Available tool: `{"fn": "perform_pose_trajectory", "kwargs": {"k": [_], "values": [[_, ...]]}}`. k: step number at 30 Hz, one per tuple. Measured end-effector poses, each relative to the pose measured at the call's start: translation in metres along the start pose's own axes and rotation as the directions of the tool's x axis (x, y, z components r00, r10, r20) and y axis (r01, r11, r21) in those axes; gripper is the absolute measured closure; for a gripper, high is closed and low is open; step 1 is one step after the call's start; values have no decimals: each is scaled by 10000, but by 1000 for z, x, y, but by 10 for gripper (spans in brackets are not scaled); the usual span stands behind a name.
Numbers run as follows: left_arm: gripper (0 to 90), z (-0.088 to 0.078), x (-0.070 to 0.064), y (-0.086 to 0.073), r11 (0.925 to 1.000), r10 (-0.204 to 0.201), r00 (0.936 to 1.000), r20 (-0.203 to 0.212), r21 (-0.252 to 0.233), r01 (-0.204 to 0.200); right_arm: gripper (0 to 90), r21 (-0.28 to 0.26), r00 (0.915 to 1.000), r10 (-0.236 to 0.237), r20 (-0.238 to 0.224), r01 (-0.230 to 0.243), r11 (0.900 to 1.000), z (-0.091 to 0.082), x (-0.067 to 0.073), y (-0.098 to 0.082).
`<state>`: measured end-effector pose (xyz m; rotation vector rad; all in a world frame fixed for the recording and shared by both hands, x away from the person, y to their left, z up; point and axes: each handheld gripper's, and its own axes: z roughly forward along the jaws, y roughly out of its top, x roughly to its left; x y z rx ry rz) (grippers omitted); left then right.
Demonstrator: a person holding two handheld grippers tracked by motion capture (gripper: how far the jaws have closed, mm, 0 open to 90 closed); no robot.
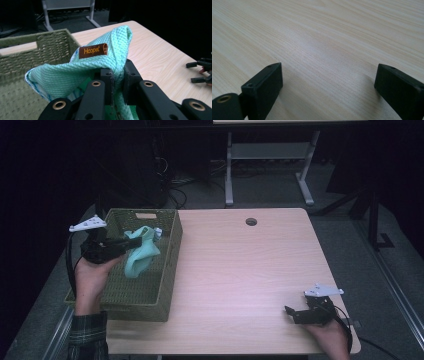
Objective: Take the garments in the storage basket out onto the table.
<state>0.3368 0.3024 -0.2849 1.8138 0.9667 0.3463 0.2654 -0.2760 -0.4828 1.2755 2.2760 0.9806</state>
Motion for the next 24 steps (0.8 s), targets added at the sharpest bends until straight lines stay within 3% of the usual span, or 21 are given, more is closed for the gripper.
{"fn": "perform_pose_trajectory", "kwargs": {"k": [11,24], "values": [[807,8,-20,12,9990,359,9985,423,-266,-348,75,-1,10000,8,-2,-8,10000,0,0,0],[809,24,-43,23,9965,715,9924,1004,-499,-667,76,-3,10000,3,-1,-3,10000,0,0,0]]}}
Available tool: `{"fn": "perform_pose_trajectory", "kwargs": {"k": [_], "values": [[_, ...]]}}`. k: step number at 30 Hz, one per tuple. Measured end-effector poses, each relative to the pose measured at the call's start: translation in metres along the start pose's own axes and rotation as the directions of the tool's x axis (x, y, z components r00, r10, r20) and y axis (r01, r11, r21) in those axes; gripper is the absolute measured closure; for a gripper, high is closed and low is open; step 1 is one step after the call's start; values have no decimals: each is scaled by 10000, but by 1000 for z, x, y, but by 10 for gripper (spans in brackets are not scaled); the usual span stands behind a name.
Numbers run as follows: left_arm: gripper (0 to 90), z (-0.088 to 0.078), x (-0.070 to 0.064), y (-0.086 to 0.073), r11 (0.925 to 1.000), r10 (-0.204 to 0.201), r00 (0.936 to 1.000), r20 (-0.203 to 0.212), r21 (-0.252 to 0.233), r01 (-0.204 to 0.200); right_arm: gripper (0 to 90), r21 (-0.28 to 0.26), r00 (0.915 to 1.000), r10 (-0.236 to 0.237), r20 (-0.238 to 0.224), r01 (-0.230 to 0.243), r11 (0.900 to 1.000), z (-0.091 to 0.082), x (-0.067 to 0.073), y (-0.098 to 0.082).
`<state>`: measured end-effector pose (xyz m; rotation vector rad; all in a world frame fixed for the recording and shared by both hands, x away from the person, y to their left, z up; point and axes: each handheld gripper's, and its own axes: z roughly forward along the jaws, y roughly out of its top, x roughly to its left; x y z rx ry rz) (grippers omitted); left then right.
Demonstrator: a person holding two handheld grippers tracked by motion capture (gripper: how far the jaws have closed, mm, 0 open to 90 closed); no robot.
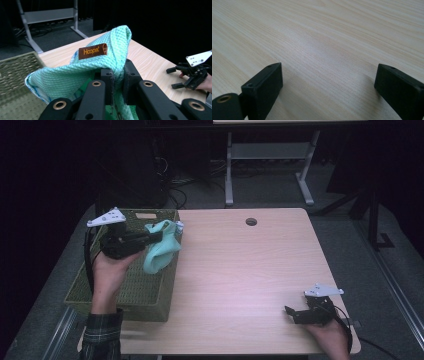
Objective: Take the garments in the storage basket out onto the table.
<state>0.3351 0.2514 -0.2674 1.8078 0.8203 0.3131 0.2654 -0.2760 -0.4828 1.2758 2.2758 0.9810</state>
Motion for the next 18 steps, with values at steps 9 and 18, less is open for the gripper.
{"fn": "perform_pose_trajectory", "kwargs": {"k": [9,18], "values": [[809,29,-21,4,9997,193,9965,811,105,-202,76,0,10000,1,-2,-1,10000,0,0,0],[809,55,-39,3,9991,351,9916,1243,198,-378,76,1,10000,1,-1,-1,10000,0,0,0]]}}
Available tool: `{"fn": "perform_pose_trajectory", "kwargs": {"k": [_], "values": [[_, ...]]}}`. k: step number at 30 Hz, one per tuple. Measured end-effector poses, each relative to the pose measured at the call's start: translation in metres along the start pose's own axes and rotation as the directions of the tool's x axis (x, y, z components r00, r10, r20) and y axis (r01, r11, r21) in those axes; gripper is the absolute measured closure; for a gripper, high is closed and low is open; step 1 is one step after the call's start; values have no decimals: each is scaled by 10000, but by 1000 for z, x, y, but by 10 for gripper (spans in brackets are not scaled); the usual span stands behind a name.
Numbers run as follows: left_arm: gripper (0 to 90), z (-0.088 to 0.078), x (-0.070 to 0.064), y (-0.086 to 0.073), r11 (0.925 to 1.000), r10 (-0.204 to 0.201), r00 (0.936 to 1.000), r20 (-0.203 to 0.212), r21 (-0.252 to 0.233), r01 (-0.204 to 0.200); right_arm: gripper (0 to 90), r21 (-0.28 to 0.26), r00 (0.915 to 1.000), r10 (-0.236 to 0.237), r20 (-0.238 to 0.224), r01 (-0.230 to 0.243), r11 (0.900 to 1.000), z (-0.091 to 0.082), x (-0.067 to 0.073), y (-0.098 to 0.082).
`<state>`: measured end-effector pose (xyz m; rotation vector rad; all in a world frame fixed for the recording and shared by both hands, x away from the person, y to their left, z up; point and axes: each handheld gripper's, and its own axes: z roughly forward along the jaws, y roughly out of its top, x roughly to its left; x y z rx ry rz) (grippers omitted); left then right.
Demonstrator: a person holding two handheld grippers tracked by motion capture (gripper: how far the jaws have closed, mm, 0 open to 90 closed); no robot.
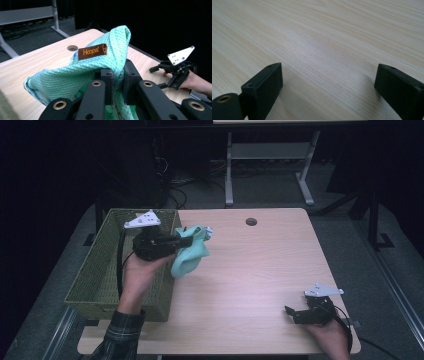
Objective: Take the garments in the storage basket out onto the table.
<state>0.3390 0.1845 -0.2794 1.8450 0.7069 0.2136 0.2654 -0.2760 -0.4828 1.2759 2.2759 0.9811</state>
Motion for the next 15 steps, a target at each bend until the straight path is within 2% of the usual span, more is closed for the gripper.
{"fn": "perform_pose_trajectory", "kwargs": {"k": [4,7,15], "values": [[810,11,-5,-1,10000,31,9999,143,69,-32,76,1,10000,3,-1,-3,10000,0,0,0],[809,28,-13,-6,9994,148,9993,340,295,-158,76,1,10000,5,-1,-5,10000,0,0,0],[810,49,-22,-14,9980,176,9978,635,595,-214,76,-1,10000,11,-3,-11,10000,0,0,0]]}}
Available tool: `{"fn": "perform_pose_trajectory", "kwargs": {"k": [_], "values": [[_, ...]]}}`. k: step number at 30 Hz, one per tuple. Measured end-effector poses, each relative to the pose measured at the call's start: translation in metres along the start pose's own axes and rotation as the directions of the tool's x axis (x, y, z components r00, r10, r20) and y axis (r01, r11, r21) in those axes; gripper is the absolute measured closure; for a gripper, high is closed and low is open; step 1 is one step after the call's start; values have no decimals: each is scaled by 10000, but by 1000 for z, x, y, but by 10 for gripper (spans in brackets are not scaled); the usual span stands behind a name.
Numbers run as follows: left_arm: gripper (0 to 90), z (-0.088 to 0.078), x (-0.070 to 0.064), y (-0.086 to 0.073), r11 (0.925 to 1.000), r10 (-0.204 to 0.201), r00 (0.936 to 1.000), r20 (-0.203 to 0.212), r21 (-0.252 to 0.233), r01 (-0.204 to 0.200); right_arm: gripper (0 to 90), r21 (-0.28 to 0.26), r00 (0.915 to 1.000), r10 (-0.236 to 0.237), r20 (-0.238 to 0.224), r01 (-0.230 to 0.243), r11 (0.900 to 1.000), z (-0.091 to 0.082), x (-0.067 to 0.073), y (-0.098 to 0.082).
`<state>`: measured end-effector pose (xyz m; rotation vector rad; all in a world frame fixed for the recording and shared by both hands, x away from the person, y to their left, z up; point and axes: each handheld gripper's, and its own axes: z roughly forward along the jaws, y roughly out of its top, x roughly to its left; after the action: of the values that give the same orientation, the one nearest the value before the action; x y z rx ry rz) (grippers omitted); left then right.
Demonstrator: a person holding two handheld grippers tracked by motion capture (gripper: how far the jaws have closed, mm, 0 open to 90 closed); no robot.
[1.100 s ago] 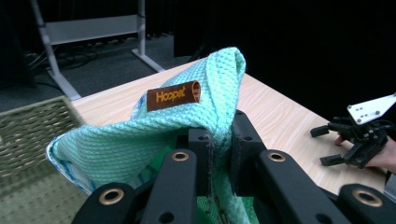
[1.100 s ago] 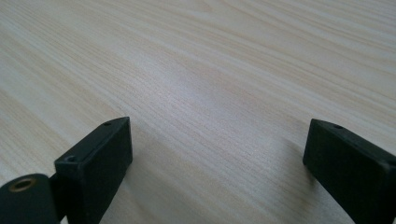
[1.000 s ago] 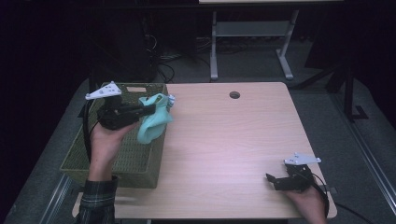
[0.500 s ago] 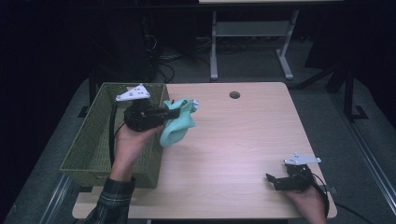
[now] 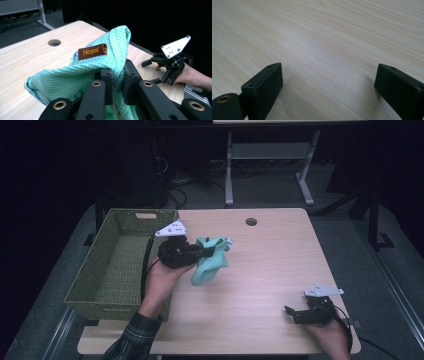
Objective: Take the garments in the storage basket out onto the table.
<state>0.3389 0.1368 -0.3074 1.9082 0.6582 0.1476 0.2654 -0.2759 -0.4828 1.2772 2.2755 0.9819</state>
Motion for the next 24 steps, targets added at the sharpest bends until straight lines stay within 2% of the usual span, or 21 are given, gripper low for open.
{"fn": "perform_pose_trajectory", "kwargs": {"k": [12,19,24], "values": [[809,35,-12,-13,9995,70,9997,244,302,-78,75,1,10000,-8,3,8,10000,0,0,0],[809,57,-14,-28,9974,7,9996,290,715,-28,76,-3,10000,-18,2,18,10000,0,0,0],[809,74,-19,-40,9922,94,9992,377,1238,-140,75,-1,10000,-21,3,21,10000,0,0,0]]}}
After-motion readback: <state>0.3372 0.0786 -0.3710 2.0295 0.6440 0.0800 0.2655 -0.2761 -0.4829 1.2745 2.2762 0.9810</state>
